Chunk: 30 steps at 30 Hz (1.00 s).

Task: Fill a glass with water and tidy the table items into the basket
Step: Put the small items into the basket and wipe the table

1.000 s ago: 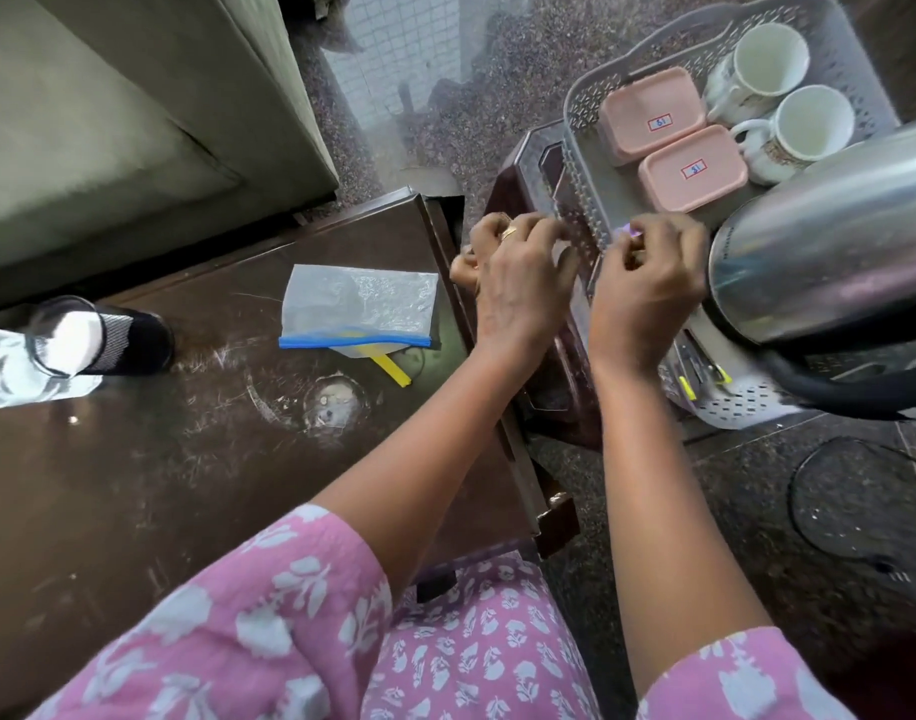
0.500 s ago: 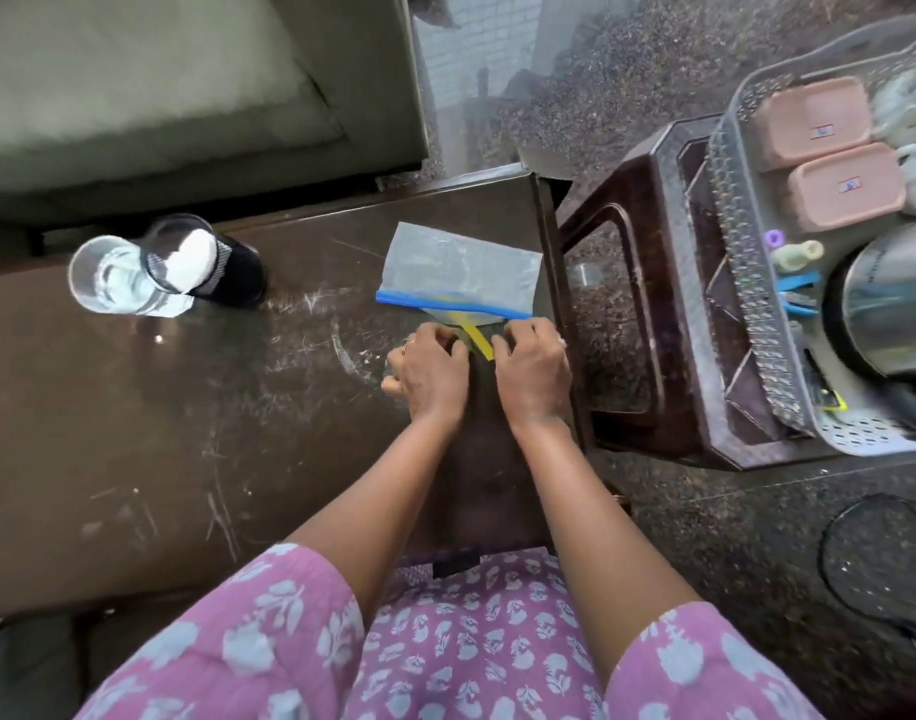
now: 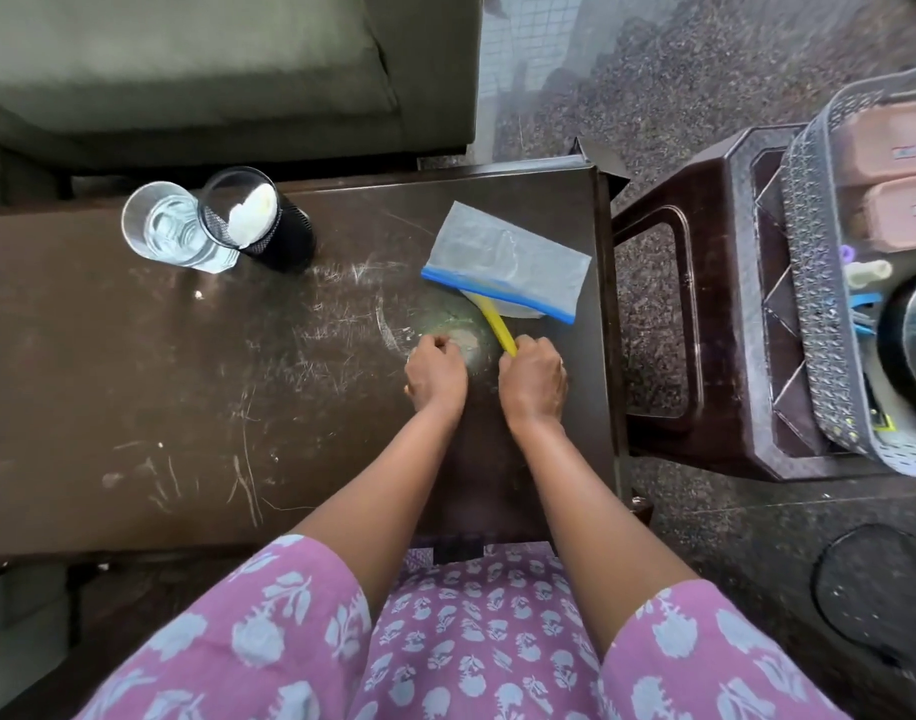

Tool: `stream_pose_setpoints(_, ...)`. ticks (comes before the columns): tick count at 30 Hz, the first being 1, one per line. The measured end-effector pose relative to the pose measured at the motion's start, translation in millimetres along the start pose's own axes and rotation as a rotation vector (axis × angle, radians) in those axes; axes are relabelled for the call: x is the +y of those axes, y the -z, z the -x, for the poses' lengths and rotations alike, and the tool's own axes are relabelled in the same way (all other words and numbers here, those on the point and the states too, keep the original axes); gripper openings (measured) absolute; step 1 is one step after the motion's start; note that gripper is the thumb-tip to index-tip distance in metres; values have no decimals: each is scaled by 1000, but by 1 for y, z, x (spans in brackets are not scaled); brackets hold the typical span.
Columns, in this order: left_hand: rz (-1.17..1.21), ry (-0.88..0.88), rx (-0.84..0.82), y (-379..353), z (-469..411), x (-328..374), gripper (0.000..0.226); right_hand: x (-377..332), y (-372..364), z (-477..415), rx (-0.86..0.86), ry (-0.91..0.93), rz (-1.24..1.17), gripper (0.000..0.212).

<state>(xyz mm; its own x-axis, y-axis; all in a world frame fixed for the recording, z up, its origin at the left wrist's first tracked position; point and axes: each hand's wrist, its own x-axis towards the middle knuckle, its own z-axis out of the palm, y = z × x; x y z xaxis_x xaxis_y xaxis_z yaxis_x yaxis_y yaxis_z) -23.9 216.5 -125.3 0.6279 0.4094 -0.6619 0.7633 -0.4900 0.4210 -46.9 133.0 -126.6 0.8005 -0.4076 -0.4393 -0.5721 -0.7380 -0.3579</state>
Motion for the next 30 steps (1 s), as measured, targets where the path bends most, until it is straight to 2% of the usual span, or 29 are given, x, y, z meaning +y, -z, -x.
stream_pose_setpoints(8,143,85,33,13,-5,-15,33,-18,-7,29,-152,-69,-103,22)
stream_pose_setpoints(13,260,154,-15,6,-15,-23,39,-29,7,34,-221,-267,-418,20)
stream_pose_setpoints(15,341,202,-14,-2,-21,-28,42,-33,13,35,-179,-335,-523,26)
stream_pose_setpoints(18,533,266,-77,5,-6,-14,21,-35,23,35,-99,-424,-622,30)
stream_pose_setpoints(24,825,377,-97,4,14,6,14,-28,42,26,-30,-383,-600,29)
stream_pose_setpoints(28,889,316,-23,-8,28,28,19,-14,64,20,46,-375,-661,18)
stream_pose_setpoints(30,904,247,25,-18,36,45,29,-5,75,15,109,-385,-708,14)
